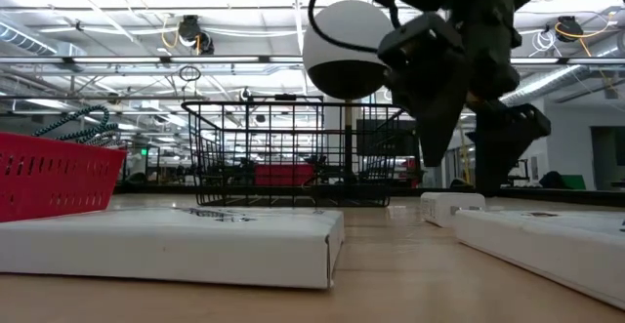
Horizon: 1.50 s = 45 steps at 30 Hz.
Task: Pick and place items into bin
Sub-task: Put the top white charger adapter into the wire basket
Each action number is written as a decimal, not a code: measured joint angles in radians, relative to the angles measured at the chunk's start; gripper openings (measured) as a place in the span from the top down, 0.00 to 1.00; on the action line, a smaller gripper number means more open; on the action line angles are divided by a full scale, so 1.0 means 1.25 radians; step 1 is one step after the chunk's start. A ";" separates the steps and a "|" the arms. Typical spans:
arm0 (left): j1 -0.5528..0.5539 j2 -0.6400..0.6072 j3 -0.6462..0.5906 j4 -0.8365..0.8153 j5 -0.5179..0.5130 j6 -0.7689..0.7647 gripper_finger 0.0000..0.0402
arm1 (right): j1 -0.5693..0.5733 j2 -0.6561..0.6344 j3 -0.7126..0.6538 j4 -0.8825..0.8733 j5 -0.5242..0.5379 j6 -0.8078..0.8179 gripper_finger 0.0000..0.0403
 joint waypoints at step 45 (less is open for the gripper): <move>0.000 0.000 0.001 -0.008 0.001 0.000 0.56 | 0.044 0.058 -0.002 0.127 0.073 -0.050 0.63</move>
